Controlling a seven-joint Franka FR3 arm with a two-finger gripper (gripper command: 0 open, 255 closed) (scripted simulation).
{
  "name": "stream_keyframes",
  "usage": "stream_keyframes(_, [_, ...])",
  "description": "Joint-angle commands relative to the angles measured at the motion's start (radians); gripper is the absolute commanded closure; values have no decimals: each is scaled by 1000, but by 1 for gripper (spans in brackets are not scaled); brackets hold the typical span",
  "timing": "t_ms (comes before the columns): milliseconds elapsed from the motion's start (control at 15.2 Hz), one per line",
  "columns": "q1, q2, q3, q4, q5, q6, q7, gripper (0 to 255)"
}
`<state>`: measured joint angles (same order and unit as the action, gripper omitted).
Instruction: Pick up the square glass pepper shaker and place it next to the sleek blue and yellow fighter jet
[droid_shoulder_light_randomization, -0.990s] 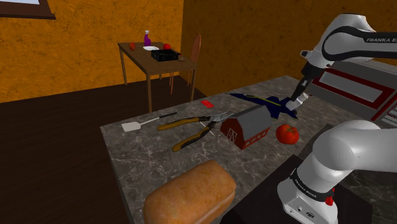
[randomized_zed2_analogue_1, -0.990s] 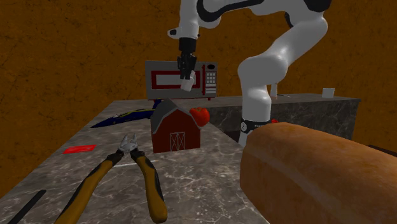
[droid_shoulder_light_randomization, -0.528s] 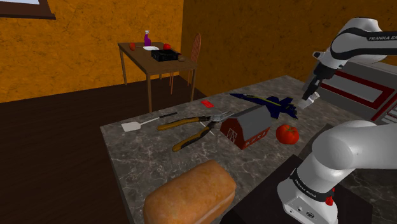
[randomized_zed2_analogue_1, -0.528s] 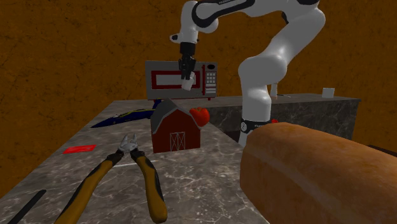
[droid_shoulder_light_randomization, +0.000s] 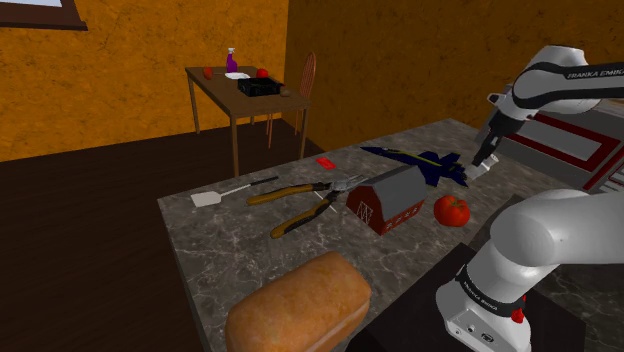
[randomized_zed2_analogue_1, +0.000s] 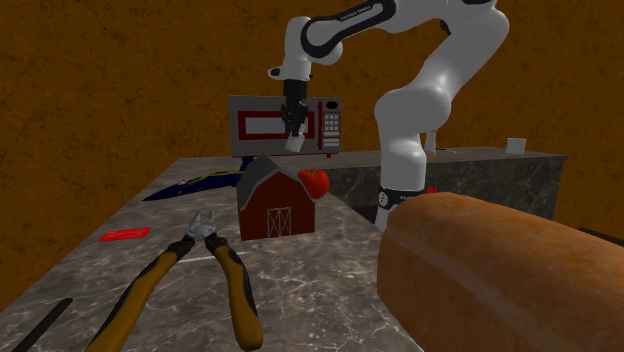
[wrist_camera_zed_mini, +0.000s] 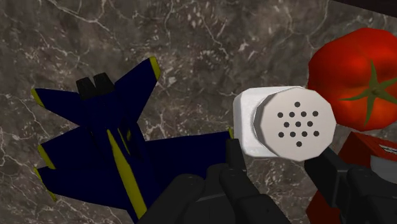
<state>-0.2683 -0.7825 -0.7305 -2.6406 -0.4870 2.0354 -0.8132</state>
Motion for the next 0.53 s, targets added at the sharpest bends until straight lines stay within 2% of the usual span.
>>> stream_keyframes(0, [0,11,-15,-19,-10,30,1,255])
stream_keyframes(462, [4,64,-73,-78,-44,143,1,255])
